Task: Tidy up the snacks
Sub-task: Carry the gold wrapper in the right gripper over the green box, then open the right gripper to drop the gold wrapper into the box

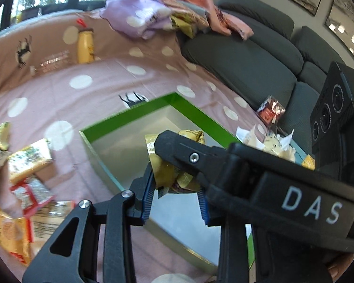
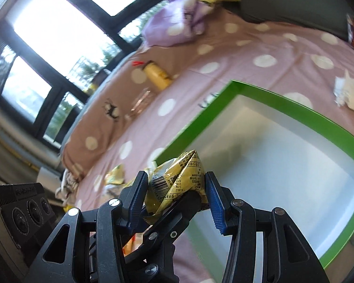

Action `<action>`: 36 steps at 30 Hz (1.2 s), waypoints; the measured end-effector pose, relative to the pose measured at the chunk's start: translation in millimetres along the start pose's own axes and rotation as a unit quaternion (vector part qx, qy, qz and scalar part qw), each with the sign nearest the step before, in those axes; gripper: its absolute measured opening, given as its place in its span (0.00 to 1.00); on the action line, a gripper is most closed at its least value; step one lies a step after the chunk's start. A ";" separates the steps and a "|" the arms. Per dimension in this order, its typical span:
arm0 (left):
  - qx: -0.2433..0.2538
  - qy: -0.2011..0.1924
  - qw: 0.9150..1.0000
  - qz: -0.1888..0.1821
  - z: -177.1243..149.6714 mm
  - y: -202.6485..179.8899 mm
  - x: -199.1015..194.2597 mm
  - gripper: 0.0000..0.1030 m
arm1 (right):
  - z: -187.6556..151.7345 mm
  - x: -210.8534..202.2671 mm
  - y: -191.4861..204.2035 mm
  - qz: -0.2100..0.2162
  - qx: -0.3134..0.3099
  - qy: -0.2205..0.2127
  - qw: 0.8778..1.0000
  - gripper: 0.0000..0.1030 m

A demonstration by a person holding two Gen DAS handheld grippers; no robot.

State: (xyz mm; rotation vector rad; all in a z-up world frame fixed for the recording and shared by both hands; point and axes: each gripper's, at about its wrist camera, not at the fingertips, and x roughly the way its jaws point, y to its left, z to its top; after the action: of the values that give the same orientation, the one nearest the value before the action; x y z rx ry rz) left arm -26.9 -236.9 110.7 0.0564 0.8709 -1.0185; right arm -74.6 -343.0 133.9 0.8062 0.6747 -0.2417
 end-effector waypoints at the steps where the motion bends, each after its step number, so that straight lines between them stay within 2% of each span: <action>1: 0.001 0.008 1.000 -0.002 0.3 -3.1 5.6 0.31 | 1.1 0.4 -5.0 -0.007 0.004 0.001 1.000 0.50; 5: 0.006 0.028 1.000 -0.010 -1.8 -12.2 22.6 0.31 | 4.8 2.0 -22.3 -0.032 0.023 0.010 0.999 0.50; 10: 0.000 0.047 0.999 -0.012 -5.5 -14.0 35.4 0.32 | 6.0 7.1 -37.1 -0.043 0.043 0.026 0.998 0.50; 13: -0.008 0.050 0.999 -0.020 -5.5 -13.4 33.7 0.33 | 5.4 3.0 -35.4 -0.046 0.034 0.022 0.998 0.51; 15: -0.009 0.041 0.999 -0.021 -4.4 -13.0 25.8 0.37 | 5.2 -4.5 -30.1 -0.046 0.023 0.007 0.999 0.53; 18: -0.008 0.023 1.000 -0.019 -3.8 -10.5 9.5 0.50 | 4.1 -14.3 -22.6 -0.030 0.013 -0.018 0.999 0.72; 19: -0.009 0.014 1.000 -0.017 -3.5 -8.7 1.4 0.55 | 3.9 -15.9 -20.7 -0.026 0.011 -0.022 0.999 0.75; 22: -0.015 -0.012 1.000 -0.011 -3.2 1.2 -25.6 0.64 | 1.7 -19.3 -10.2 -0.015 -0.001 -0.030 0.999 0.76; 25: -0.030 -0.039 0.999 0.018 -6.4 16.6 -54.8 0.73 | -0.7 -19.8 0.6 -0.013 -0.013 -0.033 0.999 0.78; 29: -0.048 -0.072 0.992 0.094 -19.1 44.3 -89.8 0.79 | -6.3 -12.5 17.8 -0.001 -0.034 -0.021 0.999 0.81; 32: -0.093 -0.086 0.986 0.107 -34.9 73.6 -111.0 0.80 | -12.8 -4.7 32.8 0.009 -0.053 -0.009 0.999 0.82; 34: -0.129 -0.094 0.980 0.121 -47.5 93.4 -123.8 0.81 | -17.9 2.3 43.9 0.023 -0.066 -0.001 0.998 0.85; 36: -0.153 -0.099 0.971 0.157 -61.0 110.1 -132.6 0.83 | -23.2 11.7 52.9 0.047 -0.062 -0.002 0.997 0.85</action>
State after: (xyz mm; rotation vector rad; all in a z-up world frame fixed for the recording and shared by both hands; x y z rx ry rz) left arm -10.6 -55.0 119.4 -0.1632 0.7967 -0.5747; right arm -52.9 -289.5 145.8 0.7164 0.6404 -0.1142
